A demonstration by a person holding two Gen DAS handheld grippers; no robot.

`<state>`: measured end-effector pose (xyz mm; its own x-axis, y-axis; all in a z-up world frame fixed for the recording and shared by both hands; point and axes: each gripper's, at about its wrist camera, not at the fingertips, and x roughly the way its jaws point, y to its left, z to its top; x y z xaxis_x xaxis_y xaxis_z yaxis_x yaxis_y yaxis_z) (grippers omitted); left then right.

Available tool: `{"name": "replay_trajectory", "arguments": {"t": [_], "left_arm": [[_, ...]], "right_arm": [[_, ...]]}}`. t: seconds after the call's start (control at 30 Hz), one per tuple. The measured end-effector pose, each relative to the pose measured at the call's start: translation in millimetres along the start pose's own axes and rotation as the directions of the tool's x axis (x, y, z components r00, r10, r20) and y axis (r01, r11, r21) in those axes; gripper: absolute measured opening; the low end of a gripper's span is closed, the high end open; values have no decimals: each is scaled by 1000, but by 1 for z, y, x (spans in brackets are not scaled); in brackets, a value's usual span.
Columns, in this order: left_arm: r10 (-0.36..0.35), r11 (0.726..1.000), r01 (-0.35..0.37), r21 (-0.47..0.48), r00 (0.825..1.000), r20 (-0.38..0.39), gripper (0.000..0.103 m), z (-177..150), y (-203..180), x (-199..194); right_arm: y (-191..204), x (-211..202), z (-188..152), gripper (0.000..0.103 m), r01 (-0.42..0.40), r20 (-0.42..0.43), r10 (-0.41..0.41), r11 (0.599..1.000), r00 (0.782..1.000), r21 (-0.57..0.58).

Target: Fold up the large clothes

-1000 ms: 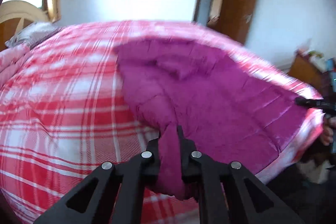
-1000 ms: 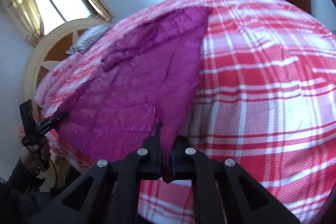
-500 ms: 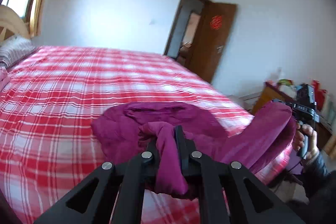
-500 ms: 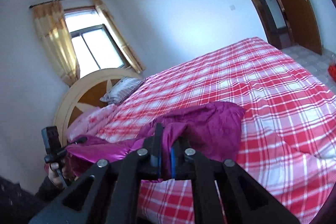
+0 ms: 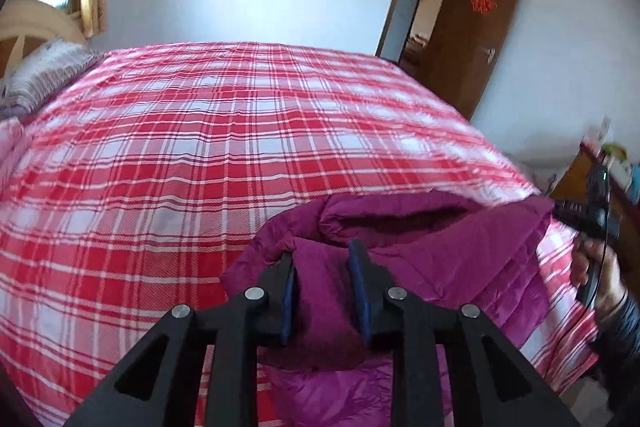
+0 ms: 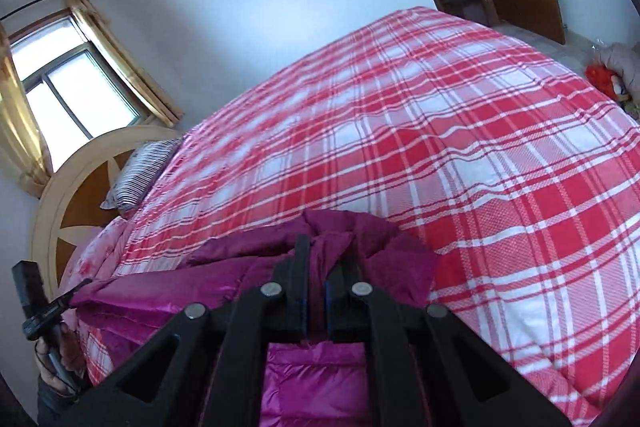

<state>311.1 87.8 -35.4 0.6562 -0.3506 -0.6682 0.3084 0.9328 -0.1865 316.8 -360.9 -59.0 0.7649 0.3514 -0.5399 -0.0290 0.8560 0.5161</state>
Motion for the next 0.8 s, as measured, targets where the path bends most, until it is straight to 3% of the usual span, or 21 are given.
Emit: {"name": "replay_trajectory", "arguments": {"t": [0.13, 0.2, 0.23, 0.27, 0.33, 0.4, 0.43, 0.53, 0.67, 0.77, 0.8], "left_arm": [[-33, 999, 33, -2, 998, -53, 28, -6, 14, 13], [-101, 992, 99, -77, 995, -25, 28, -6, 26, 14], [-166, 975, 166, -145, 986, 17, 32, -4, 34, 12], [-213, 954, 221, -201, 975, 57, 38, -3, 40, 11], [-271, 895, 312, -317, 948, 169, 79, -2, 50, 9], [-234, 876, 322, -358, 934, 269, 92, 0, 51, 3], [-225, 876, 323, -358, 931, 289, 92, 3, 48, 0], [-107, 922, 214, -323, 942, 317, 92, 12, 35, -10], [-58, 985, 97, -139, 962, 265, 93, 8, -16, -1], [-48, 999, 50, -4, 980, 195, 93, -9, -51, 24], [-43, 999, 41, 13, 985, 170, 93, -14, -57, 34]], "right_arm": [[-11, 15, -4, 8, 3, -20, -3, 1000, 1000, 18], [-16, 13, -8, 8, -6, -22, 6, 1000, 1000, 23], [-17, 13, -10, 8, -4, -24, 4, 1000, 1000, 23], [-18, 13, -12, 8, 4, -26, -3, 1000, 1000, 21], [-17, 16, -15, 8, 11, -43, -11, 1000, 999, 11], [-17, 20, -15, 8, 19, -53, -19, 1000, 998, 8], [-16, 24, -13, 8, 25, -61, -25, 1000, 998, 9], [-16, 32, -7, 8, 49, -77, -48, 999, 996, 15], [-12, 46, -2, 9, 77, -87, -77, 997, 993, 1], [-17, 53, -1, 18, 85, -72, -80, 994, 994, 69], [-16, 54, -2, 27, 85, -60, -80, 993, 995, 86]]}}
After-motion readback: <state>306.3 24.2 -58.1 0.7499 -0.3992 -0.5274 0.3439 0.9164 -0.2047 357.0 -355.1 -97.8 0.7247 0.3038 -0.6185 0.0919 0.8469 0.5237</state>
